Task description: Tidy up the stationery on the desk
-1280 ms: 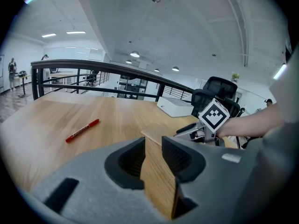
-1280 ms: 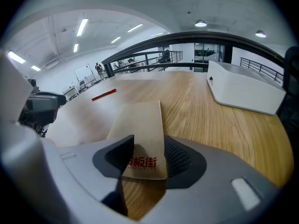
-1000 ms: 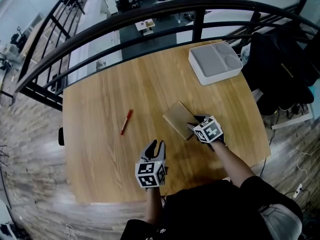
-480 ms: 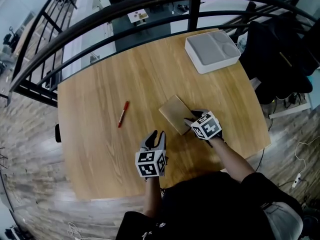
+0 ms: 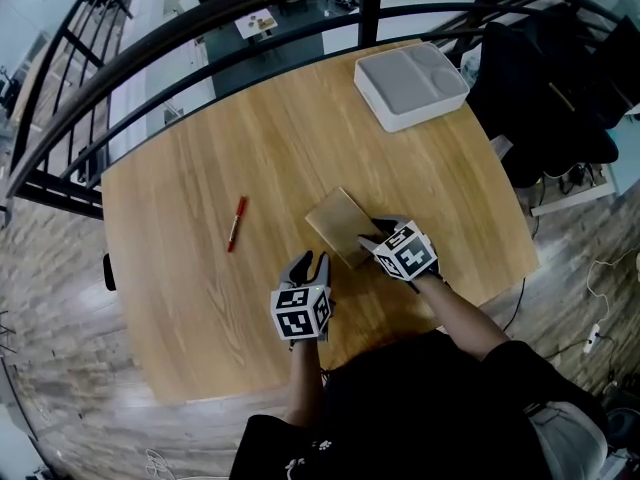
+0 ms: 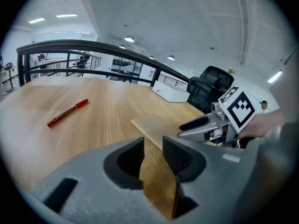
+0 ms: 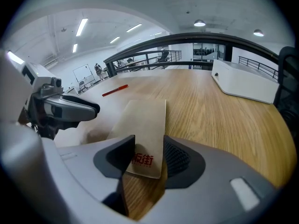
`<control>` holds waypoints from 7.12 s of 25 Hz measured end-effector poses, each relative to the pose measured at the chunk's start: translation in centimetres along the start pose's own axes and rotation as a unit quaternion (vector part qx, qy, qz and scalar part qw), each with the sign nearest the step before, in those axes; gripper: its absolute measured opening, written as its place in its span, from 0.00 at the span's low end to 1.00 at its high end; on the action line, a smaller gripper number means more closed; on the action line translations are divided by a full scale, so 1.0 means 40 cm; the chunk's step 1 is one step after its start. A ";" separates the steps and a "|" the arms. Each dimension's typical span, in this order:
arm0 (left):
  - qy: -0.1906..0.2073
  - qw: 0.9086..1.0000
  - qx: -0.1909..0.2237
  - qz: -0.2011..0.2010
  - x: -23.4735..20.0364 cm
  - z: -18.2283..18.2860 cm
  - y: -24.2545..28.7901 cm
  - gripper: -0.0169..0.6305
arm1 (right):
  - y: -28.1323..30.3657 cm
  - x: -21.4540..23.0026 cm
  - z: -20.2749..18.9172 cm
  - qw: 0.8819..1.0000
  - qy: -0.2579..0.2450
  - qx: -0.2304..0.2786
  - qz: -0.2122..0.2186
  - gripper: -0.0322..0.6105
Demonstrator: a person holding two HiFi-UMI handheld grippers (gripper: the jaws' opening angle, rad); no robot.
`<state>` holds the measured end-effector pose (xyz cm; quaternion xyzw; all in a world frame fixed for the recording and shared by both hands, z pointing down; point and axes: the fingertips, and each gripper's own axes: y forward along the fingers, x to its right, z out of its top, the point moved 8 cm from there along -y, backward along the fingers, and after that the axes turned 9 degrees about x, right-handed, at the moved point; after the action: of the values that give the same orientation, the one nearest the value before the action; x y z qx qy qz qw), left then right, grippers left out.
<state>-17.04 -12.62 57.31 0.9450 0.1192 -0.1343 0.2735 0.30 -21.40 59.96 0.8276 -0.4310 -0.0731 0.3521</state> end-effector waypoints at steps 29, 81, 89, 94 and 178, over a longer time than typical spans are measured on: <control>0.014 0.998 -0.047 -0.037 -0.009 -0.054 0.014 0.25 | -0.019 -0.122 -0.044 1.000 0.007 0.001 0.008 0.34; 0.041 0.997 -0.059 0.014 0.046 -0.137 -0.096 0.26 | -0.084 -0.254 -0.138 0.993 -0.064 -0.021 0.094 0.32; 0.034 0.999 0.001 0.033 0.054 -0.086 -0.136 0.20 | -0.122 -0.229 -0.094 0.995 -0.047 0.042 0.080 0.25; 0.049 0.996 0.050 0.050 0.077 -0.039 -0.172 0.04 | -0.161 -0.203 -0.062 0.992 -0.031 0.102 0.063 0.15; 0.064 0.966 0.218 0.127 -0.342 0.110 -0.702 0.02 | -0.015 -0.622 0.211 0.964 0.093 0.229 0.095 0.07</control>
<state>-39.05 5.97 44.50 0.9958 -0.0162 -0.0601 0.0674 -18.25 -6.53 48.77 0.8446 -0.4782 0.1387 0.1968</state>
